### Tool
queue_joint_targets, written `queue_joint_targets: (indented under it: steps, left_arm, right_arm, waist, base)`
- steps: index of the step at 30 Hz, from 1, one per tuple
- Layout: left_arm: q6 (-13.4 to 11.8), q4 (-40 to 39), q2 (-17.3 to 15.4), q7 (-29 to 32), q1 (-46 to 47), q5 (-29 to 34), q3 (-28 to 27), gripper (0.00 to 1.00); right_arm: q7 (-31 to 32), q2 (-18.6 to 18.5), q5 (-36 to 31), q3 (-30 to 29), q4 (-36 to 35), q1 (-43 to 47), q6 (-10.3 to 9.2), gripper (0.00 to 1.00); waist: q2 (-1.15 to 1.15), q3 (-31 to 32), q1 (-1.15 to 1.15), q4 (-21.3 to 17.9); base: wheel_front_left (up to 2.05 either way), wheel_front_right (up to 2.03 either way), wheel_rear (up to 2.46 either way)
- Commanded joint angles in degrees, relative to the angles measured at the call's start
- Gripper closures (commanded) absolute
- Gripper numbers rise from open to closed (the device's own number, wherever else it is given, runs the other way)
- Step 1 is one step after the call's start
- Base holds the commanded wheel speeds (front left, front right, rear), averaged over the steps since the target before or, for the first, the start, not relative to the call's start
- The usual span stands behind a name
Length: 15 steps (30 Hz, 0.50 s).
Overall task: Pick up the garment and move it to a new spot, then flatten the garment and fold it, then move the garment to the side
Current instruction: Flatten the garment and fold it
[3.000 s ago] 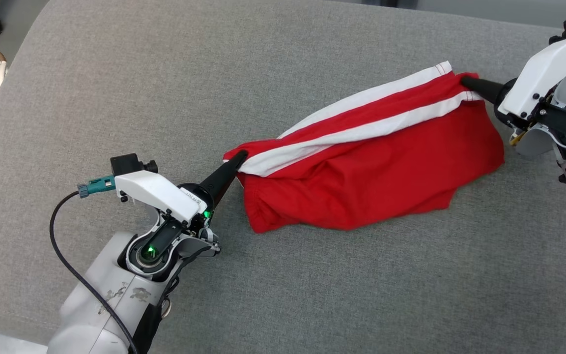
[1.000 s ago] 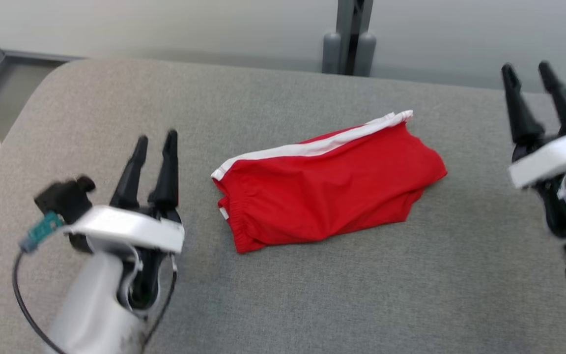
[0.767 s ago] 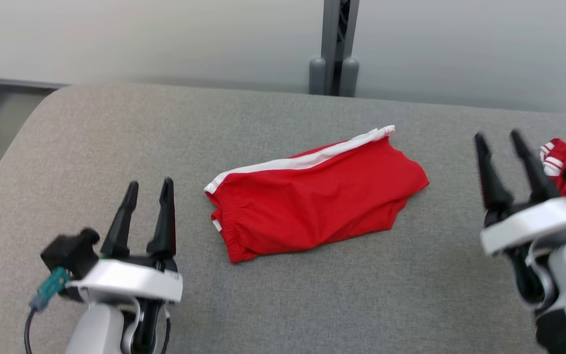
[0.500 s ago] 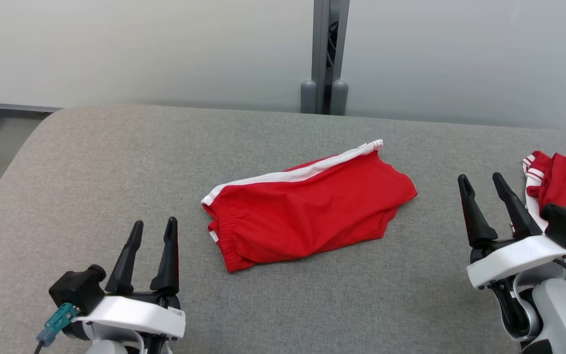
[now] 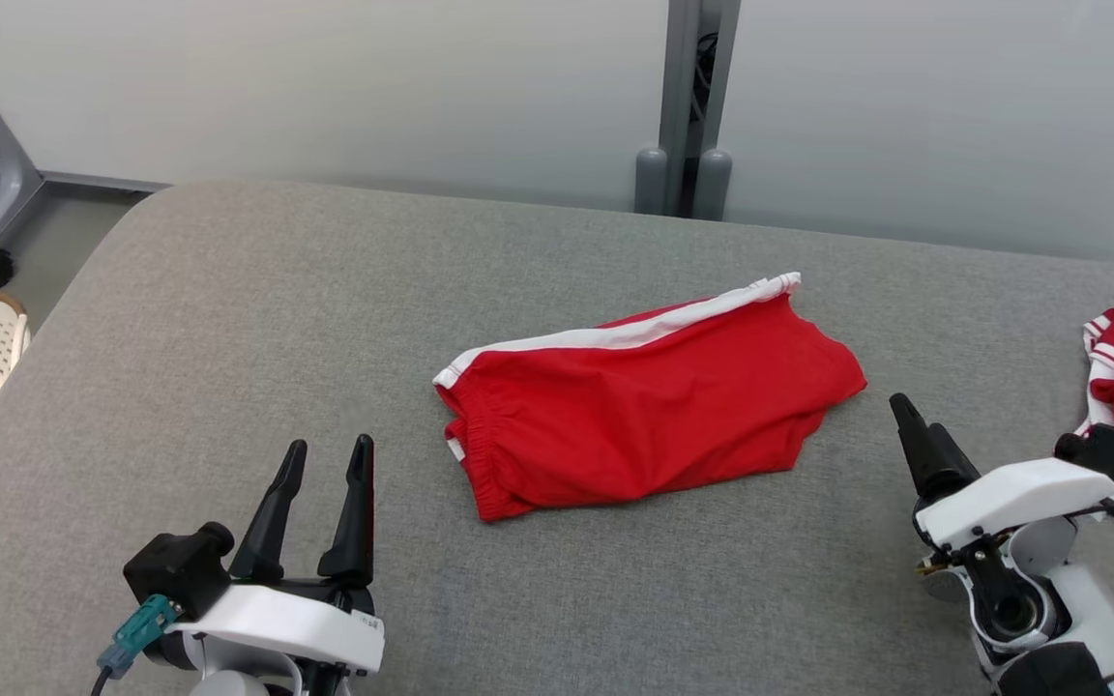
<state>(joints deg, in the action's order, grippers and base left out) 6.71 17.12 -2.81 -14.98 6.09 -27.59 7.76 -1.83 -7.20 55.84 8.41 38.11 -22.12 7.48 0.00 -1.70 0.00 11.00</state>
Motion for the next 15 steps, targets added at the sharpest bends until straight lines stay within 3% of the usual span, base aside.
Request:
queue_joint_targets:
  steps: [1,15]
  left_arm:
    - [-0.1,0.1,-0.2,-0.1,0.4,0.2,0.1,0.00]
    - [-0.3,0.1,-0.2,-0.1,4.2,-1.1,2.5,0.00]
  right_arm:
    - [1.8,0.1,1.8,-0.6,1.1,-1.3,0.03,0.00]
    - [11.8,-0.6,11.0,-8.4,17.8,-13.3,0.08,0.00]
  waist:
    - [0.00,-1.0,0.00,1.0]
    - [0.00,-7.2,0.00,8.1]
  base:
    - [0.00,0.00,0.00]
    - [0.00,0.00,0.00]
